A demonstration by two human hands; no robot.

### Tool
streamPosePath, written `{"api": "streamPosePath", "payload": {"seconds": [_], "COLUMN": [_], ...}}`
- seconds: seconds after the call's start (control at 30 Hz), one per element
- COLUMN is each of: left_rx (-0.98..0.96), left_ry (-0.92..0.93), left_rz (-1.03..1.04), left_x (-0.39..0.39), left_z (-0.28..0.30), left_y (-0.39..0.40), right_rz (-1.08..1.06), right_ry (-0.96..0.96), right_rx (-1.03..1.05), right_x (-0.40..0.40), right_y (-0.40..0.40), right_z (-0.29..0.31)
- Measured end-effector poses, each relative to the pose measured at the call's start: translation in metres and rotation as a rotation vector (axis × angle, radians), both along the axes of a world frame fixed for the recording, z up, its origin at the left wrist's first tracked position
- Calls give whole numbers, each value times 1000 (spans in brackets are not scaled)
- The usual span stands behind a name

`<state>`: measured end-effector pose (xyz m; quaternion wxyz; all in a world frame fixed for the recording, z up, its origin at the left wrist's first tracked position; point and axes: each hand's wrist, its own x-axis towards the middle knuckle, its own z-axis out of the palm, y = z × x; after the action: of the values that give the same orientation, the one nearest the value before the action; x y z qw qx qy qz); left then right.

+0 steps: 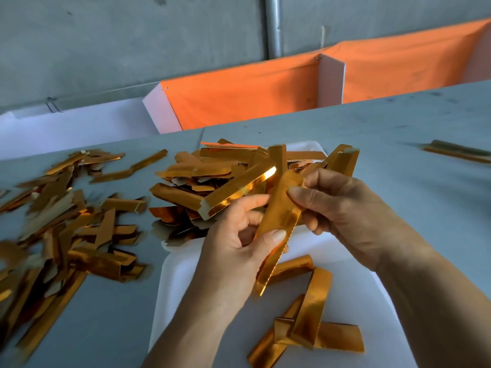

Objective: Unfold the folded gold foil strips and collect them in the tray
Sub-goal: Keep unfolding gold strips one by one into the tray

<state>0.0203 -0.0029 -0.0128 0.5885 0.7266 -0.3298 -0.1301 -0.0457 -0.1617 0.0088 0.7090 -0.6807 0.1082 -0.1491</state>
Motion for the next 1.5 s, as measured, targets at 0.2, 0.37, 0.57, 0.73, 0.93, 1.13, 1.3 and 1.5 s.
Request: {"api": "streamPosePath", "payload": {"seconds": [0.2,0.37,0.57,0.73,0.93,1.13,1.3,1.5], "left_rx": [189,264,257,287,365,518,395,407], "left_ry": [-390,-491,-330,-320,-566,-773,-707,-720], "left_rz": [142,91,-15,-6,170,258,169,47], "left_x": [-14,-13,-9,-1,-10,-11,-8,-9], "left_z": [1,1,4,3,4,2,-1,2], "left_y": [-8,-8,-5,0,-5,-9,-5,-5], "right_rz": [-141,-48,65,42,-4,36,127,185], "right_ry": [-3,11,60,125,145,173,200,241], "right_rx": [-80,34,130,135,82,140,222,320], "right_x": [4,1,-2,-3,-3,-5,-7,-10], "right_y": [4,1,-9,-11,-11,-12,-16,-23], "right_z": [-3,-4,-1,-1,1,2,1,1]}}
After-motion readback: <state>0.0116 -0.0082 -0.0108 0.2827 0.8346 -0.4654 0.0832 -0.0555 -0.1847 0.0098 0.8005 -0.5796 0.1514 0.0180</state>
